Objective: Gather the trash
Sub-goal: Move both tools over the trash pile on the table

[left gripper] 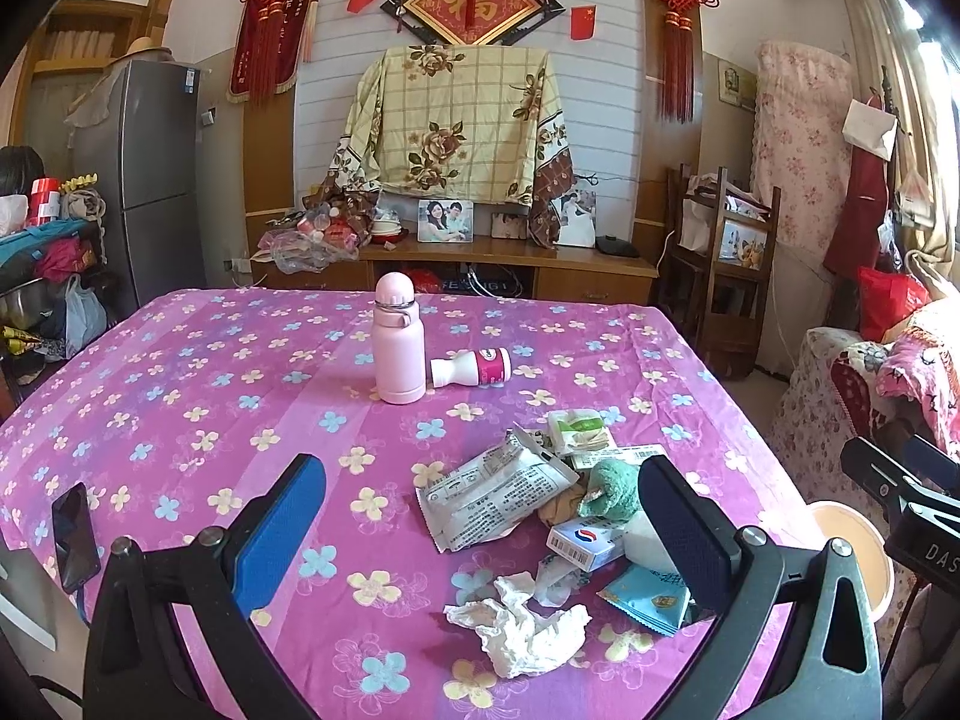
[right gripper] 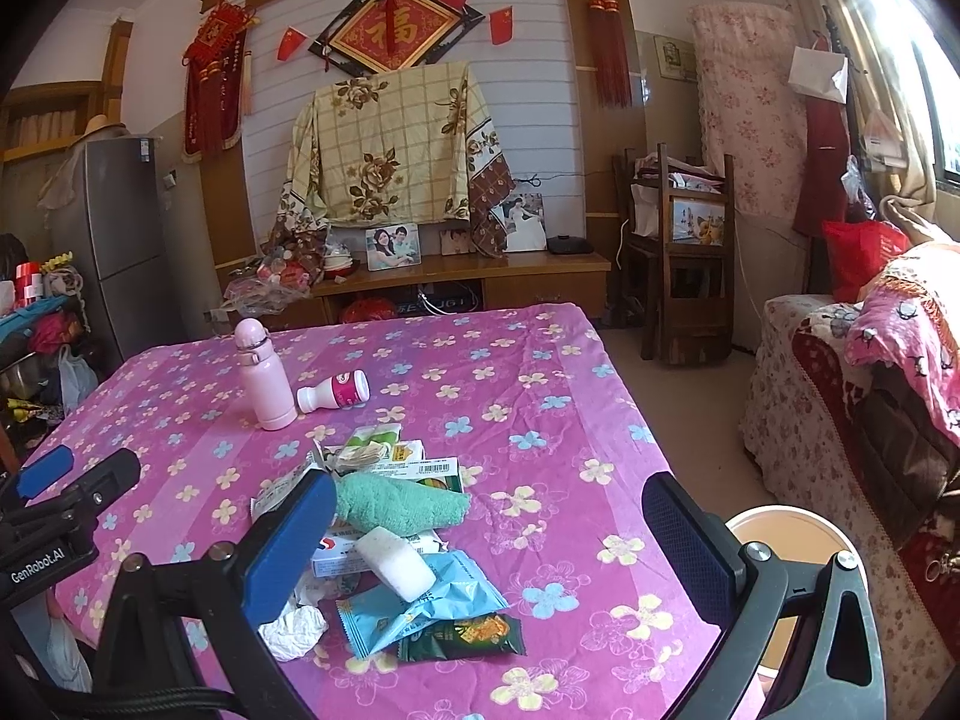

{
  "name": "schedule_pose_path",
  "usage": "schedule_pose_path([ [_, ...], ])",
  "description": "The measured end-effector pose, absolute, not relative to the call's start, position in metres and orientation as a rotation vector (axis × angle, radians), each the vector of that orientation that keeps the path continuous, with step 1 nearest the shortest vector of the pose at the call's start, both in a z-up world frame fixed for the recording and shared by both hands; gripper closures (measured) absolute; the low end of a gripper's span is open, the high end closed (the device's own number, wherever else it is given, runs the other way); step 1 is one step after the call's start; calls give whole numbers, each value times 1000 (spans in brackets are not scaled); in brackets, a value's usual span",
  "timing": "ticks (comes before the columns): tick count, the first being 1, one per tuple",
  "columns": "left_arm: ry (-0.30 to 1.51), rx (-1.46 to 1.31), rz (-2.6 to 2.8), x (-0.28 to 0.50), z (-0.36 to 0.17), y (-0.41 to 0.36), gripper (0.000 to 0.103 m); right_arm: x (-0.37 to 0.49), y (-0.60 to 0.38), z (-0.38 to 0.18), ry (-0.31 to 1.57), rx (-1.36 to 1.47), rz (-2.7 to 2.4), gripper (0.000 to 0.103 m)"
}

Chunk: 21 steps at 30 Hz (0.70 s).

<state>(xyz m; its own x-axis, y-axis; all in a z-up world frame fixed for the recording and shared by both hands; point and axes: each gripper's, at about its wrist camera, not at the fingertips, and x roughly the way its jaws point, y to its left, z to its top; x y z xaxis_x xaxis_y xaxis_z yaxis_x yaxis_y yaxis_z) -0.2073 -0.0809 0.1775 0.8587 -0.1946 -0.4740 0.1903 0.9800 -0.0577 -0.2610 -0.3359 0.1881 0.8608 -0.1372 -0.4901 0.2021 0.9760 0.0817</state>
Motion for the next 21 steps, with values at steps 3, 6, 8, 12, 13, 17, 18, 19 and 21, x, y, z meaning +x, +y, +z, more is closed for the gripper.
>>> schedule_pose_path([
  [3,495,-9,-203,-209,177,-82,0,-261,-336,188,506,136,-177,0],
  [6,495,-8,-204,-209,177,-82,0,-262,-337,188,506,132,-178,0],
  [8,494,-6,-204,-209,177,-82,0,-262,-339,189,504,131,-179,0],
  [12,493,-8,-204,-210,178,-83,0,-262,-337,188,504,134,-177,0],
  [13,493,-8,-205,-210,177,-84,0,-262,-337,188,503,133,-178,0],
  [17,496,-7,-203,-210,177,-84,0,-263,-339,189,501,132,-180,0],
  [18,497,-6,-202,-211,177,-86,0,-263,-338,189,500,132,-182,0],
  [19,497,-7,-202,-211,177,-87,0,-263,-339,189,499,132,-183,0],
  [21,496,-6,-201,-211,177,-87,0,-264,-340,189,499,132,-183,0],
])
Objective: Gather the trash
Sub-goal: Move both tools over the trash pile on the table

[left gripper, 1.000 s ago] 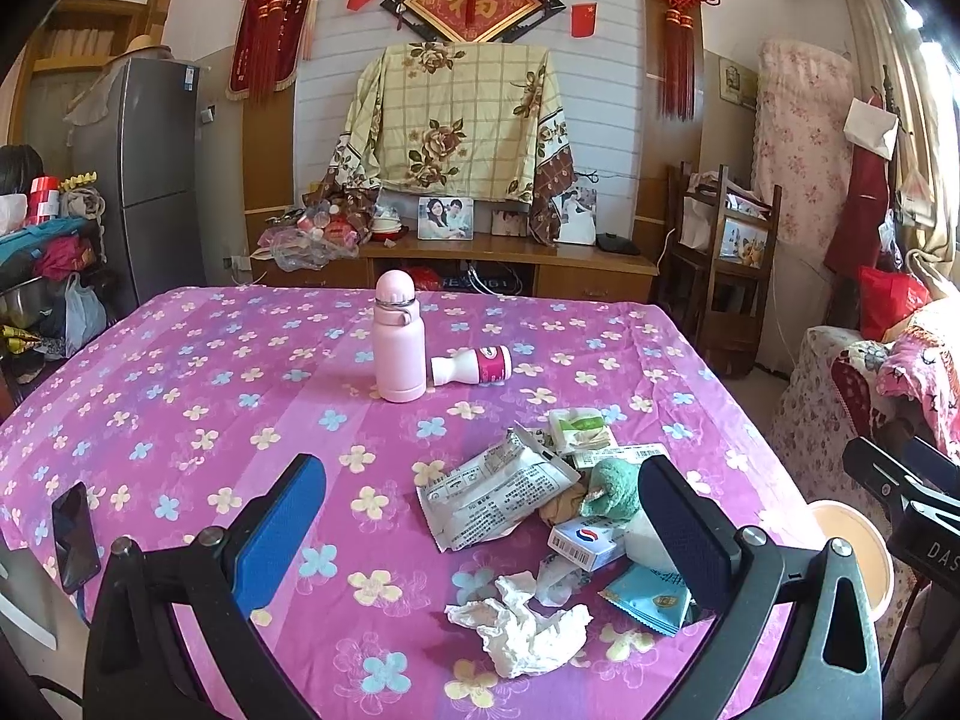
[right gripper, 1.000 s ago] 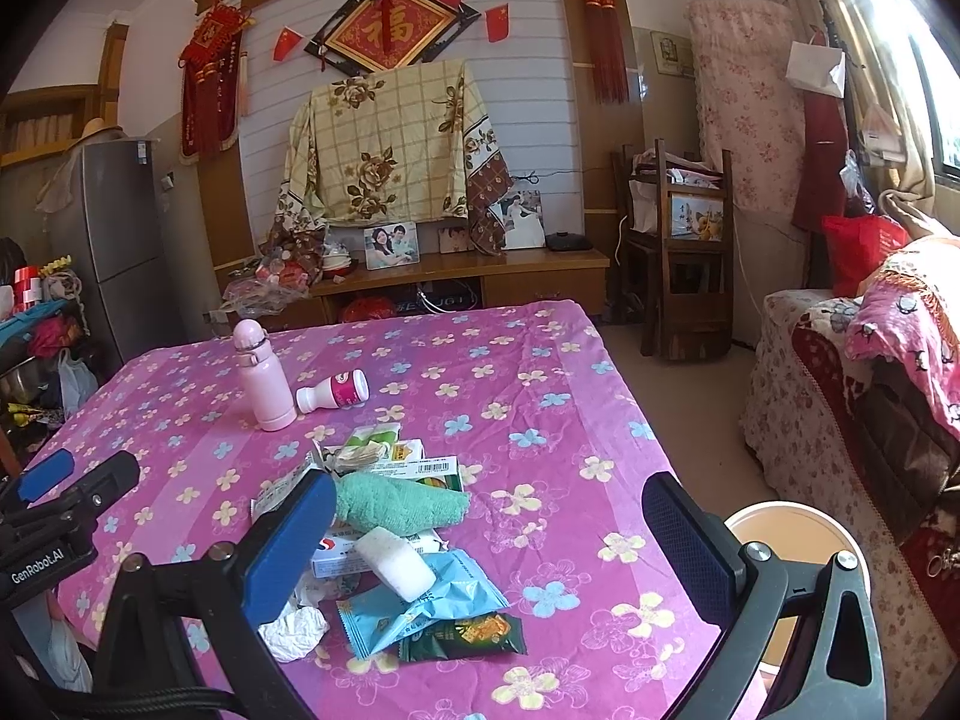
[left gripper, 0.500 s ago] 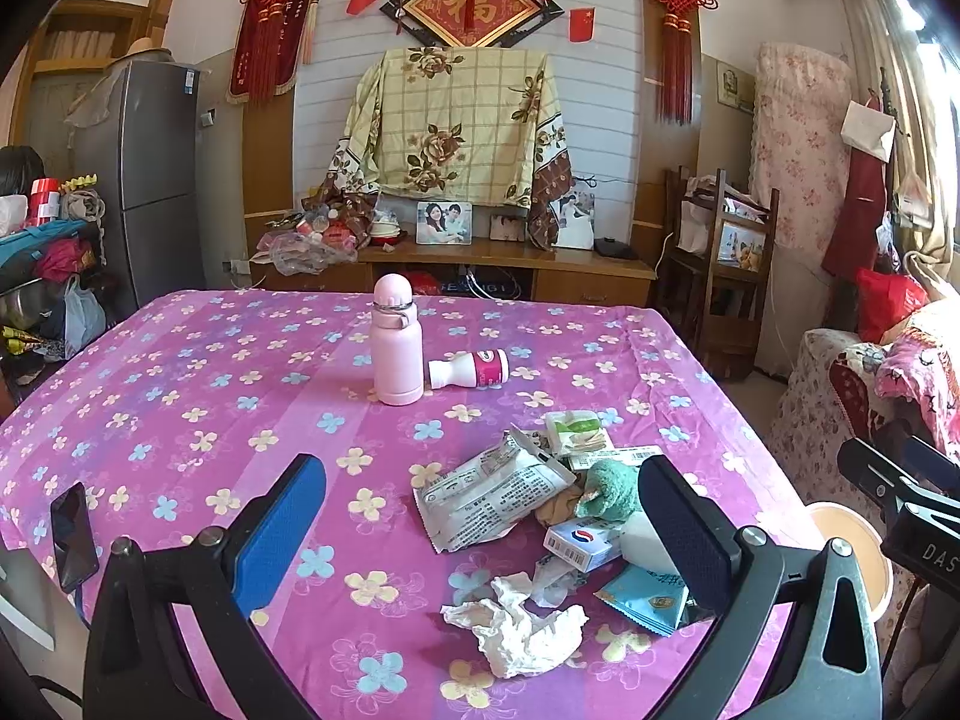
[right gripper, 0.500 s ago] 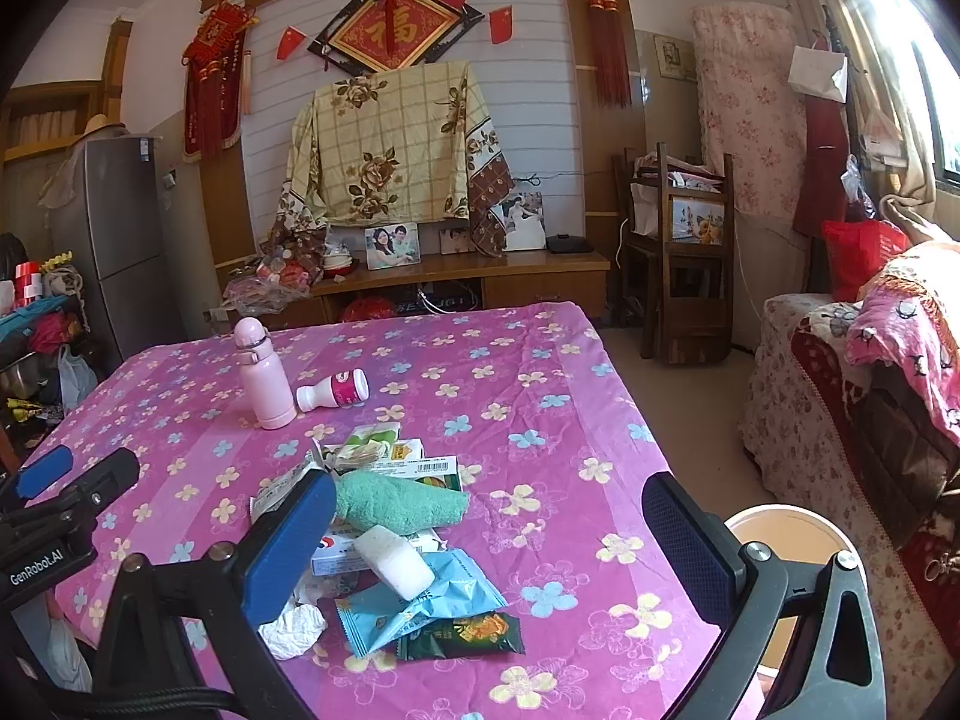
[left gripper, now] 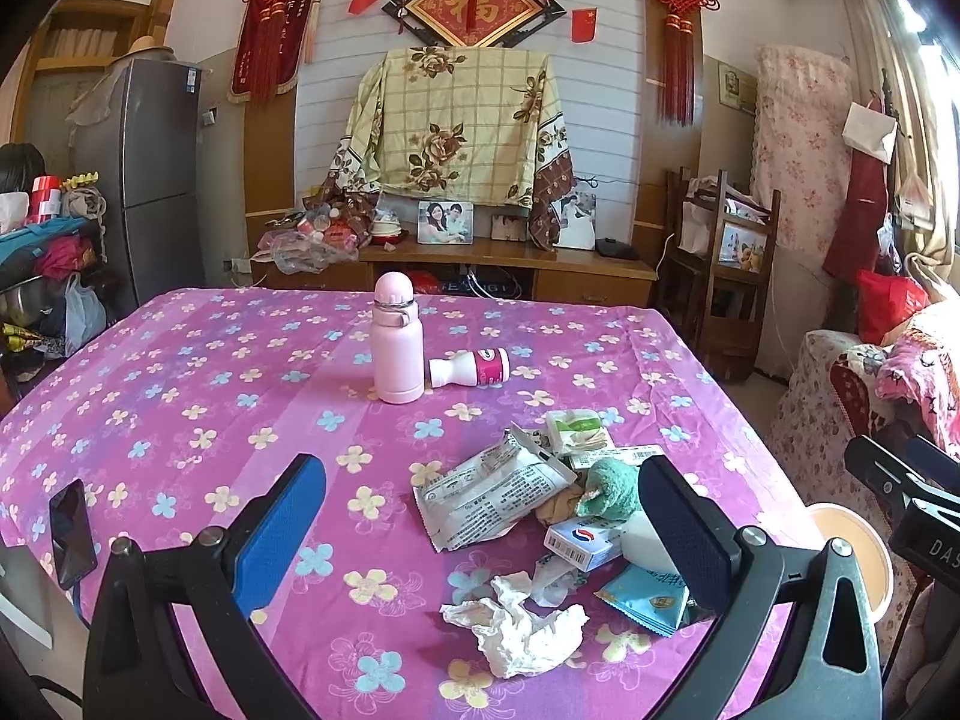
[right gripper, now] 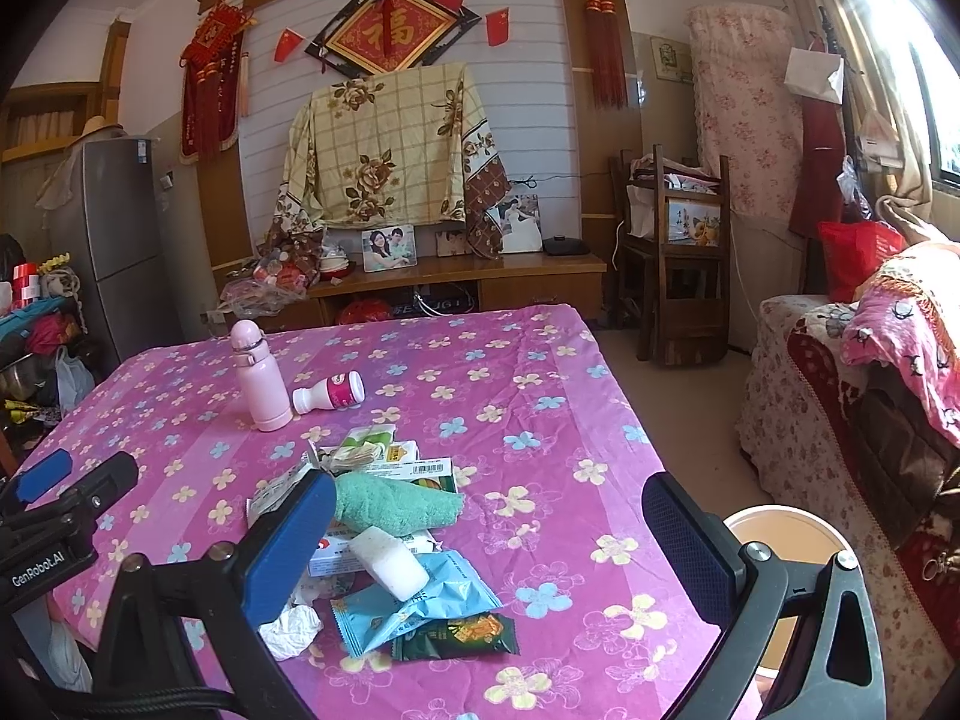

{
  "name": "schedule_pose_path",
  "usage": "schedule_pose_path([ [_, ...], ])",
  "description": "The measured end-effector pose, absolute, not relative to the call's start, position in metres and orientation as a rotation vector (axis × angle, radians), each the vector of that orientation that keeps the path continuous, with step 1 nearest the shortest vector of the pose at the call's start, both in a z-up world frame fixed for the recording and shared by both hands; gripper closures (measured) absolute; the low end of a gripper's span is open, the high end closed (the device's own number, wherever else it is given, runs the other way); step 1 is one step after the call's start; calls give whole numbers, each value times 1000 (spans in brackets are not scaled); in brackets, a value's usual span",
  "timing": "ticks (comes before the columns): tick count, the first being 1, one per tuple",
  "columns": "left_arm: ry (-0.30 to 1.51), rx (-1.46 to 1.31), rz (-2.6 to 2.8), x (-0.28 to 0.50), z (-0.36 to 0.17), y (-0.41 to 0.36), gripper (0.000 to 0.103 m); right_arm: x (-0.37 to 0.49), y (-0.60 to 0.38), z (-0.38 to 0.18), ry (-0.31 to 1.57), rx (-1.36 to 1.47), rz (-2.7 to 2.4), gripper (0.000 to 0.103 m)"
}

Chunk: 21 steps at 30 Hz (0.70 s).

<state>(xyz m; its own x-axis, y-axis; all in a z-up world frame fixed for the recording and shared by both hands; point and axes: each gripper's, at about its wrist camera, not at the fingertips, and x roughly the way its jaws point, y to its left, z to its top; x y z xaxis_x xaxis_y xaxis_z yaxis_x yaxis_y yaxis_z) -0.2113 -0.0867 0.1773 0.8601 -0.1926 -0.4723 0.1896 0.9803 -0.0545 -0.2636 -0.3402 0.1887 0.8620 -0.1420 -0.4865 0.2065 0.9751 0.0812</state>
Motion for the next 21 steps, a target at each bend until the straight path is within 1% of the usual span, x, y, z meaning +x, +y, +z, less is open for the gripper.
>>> schedule_pose_path([
  [21,501,-11,-197,-207,170,-81,0,-262,-336,183,519,123,-174,0],
])
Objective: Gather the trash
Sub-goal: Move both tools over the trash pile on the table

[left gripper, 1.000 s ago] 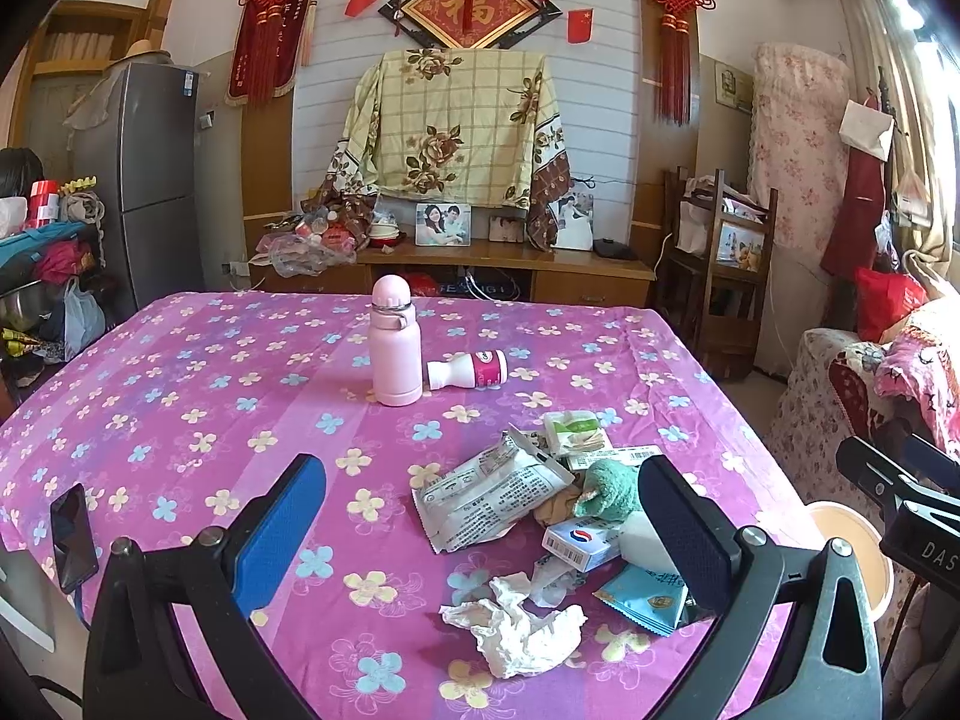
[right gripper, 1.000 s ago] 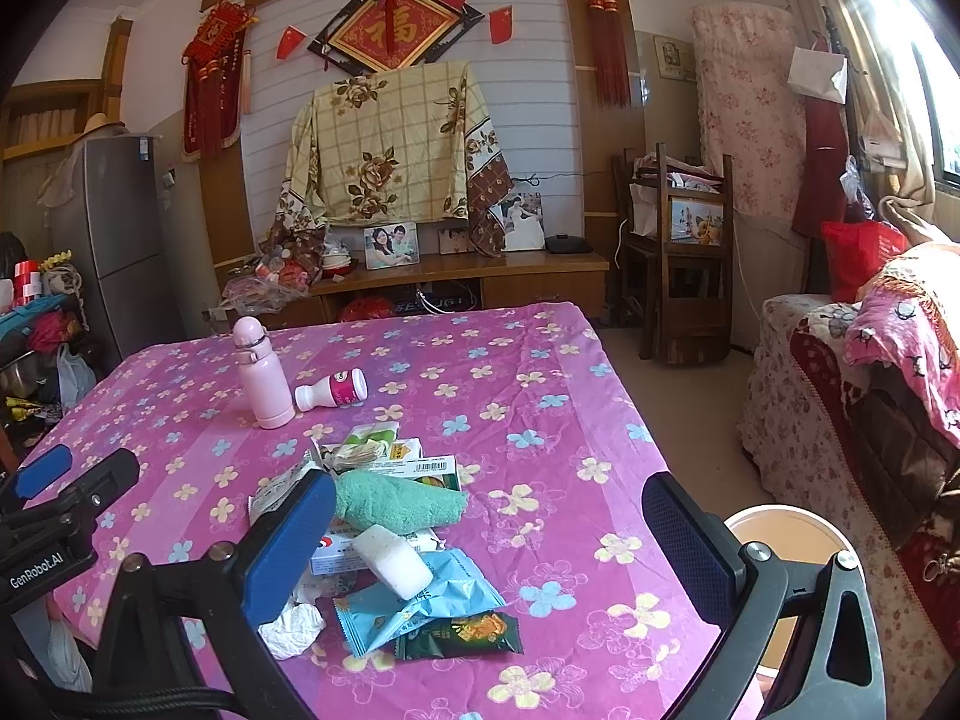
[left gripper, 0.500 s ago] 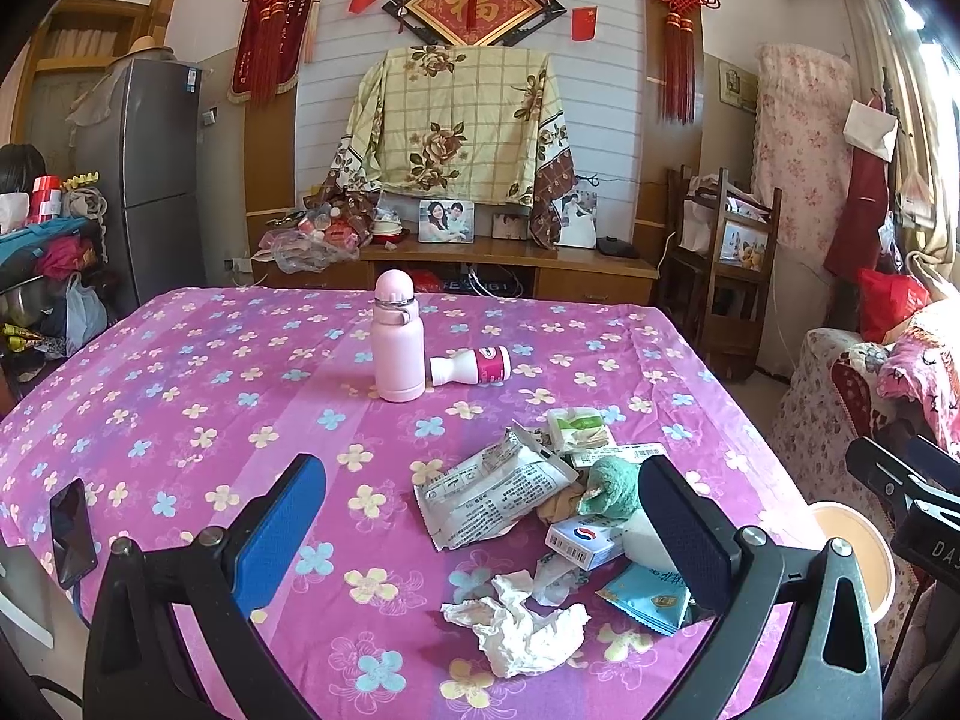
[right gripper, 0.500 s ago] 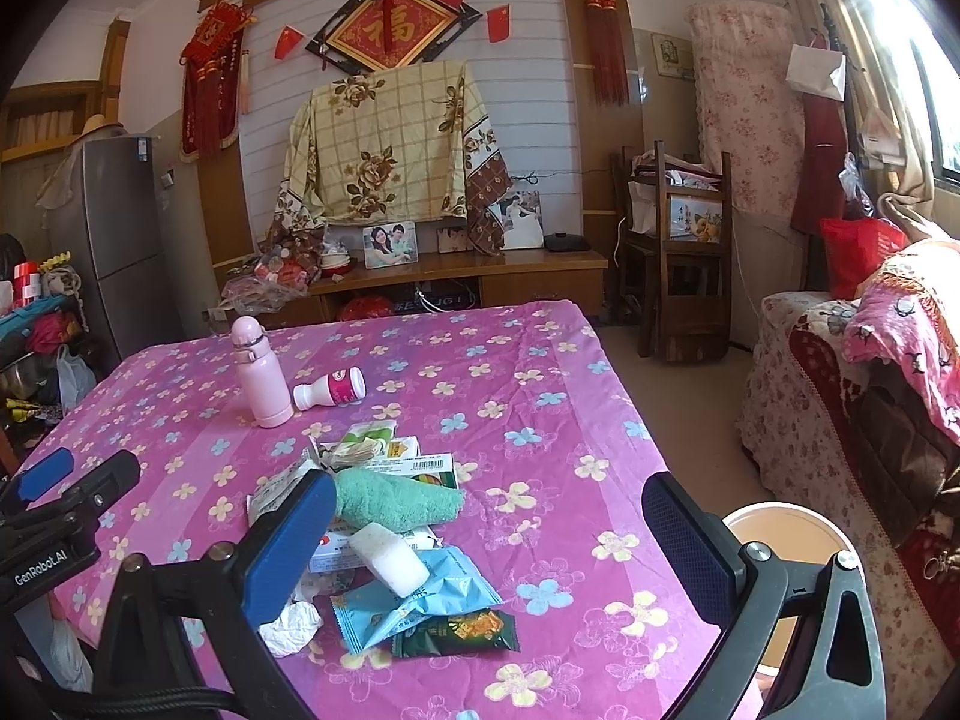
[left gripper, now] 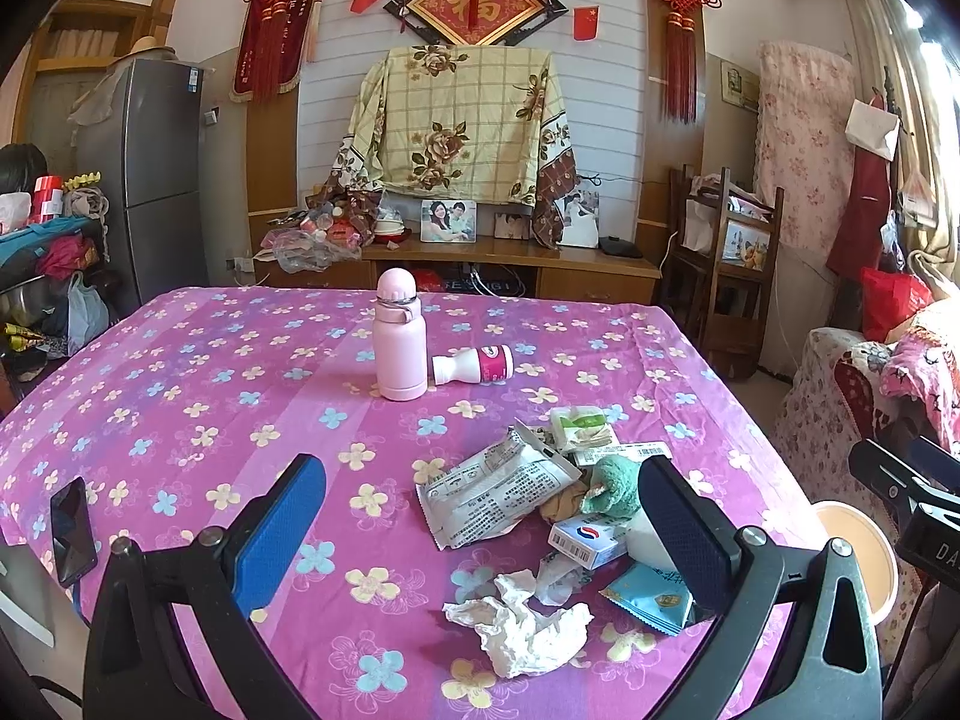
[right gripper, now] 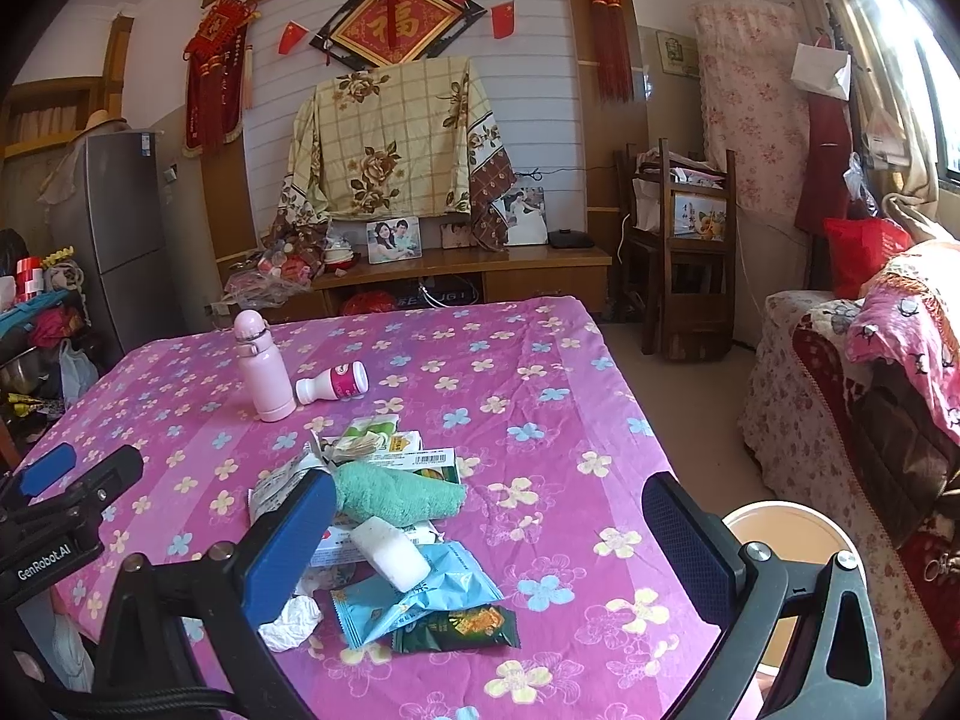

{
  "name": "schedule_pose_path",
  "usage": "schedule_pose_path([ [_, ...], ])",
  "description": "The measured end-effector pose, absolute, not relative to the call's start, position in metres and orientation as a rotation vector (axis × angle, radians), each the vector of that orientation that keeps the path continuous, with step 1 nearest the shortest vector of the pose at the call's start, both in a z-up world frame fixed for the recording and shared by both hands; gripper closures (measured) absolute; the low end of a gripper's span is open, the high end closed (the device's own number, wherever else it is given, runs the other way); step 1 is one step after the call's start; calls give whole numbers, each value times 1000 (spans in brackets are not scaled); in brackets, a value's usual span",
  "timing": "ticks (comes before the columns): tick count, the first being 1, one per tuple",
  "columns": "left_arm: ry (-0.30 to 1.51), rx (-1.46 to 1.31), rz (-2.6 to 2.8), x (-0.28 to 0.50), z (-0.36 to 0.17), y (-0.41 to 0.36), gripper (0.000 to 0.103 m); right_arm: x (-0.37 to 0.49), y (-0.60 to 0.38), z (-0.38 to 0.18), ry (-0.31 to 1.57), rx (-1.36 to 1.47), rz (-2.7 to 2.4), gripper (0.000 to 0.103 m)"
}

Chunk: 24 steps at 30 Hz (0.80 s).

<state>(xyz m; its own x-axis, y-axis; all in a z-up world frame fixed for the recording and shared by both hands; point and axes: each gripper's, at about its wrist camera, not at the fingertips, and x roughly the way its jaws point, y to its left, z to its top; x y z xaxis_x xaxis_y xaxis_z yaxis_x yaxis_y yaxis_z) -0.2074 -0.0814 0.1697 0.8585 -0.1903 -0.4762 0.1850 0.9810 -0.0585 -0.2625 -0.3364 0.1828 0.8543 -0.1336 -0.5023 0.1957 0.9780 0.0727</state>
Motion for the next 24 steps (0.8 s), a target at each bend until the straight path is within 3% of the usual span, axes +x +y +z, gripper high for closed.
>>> schedule_pose_path([
  [24,520,-14,-186,-202,161,-80,0,-256,-332,175,562,115,-133,0],
])
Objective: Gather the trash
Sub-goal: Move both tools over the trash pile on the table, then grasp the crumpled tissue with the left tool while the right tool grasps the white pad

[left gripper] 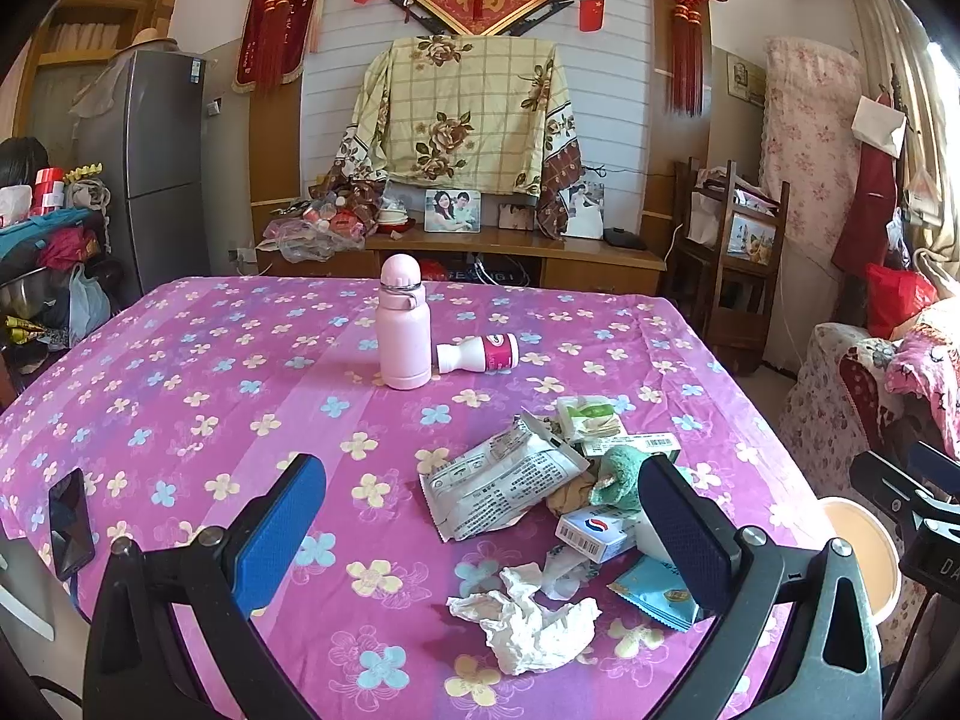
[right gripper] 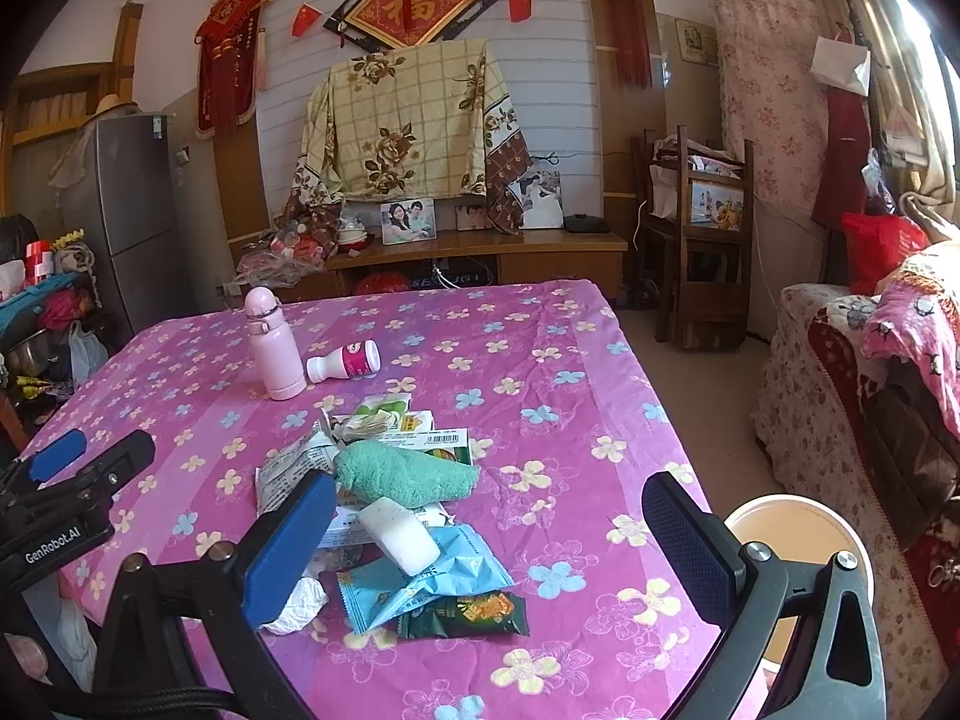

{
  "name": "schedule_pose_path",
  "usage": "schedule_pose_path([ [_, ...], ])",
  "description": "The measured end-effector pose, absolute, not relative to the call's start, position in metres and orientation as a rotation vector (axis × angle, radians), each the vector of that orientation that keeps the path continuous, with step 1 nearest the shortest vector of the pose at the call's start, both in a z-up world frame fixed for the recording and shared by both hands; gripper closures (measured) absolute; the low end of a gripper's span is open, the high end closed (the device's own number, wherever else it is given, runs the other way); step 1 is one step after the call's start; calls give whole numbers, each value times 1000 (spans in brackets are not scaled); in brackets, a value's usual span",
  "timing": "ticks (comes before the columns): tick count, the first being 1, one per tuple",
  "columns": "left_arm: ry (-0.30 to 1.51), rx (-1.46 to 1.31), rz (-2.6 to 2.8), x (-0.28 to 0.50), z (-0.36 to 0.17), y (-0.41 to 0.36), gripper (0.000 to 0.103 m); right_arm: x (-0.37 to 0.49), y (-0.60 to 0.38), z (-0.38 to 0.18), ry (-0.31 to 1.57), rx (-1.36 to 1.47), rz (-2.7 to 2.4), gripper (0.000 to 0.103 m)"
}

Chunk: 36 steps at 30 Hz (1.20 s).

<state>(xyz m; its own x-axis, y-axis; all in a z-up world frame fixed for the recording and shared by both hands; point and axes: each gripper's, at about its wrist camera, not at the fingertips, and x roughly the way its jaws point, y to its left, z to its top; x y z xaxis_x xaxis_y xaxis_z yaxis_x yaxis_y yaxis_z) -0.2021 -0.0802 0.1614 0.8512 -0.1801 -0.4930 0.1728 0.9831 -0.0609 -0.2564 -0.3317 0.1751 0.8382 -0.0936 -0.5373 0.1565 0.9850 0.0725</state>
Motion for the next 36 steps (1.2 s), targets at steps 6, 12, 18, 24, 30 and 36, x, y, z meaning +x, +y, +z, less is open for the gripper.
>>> schedule_pose_path([
  [6,532,-10,-187,-200,159,-77,0,-254,-336,172,578,119,-124,0],
  [12,585,4,-225,-197,148,-68,0,-248,-345,157,641,136,-91,0],
  [18,706,30,-291,-190,122,-58,0,-236,-339,130,710,116,-16,0],
  [24,804,106,-378,-188,86,-69,0,-213,-330,99,768,140,84,13],
  [30,867,84,-446,-173,60,-86,0,-186,-322,77,829,147,143,16],
  [36,939,63,-496,-158,38,-95,15,-160,-307,64,875,83,190,58],
])
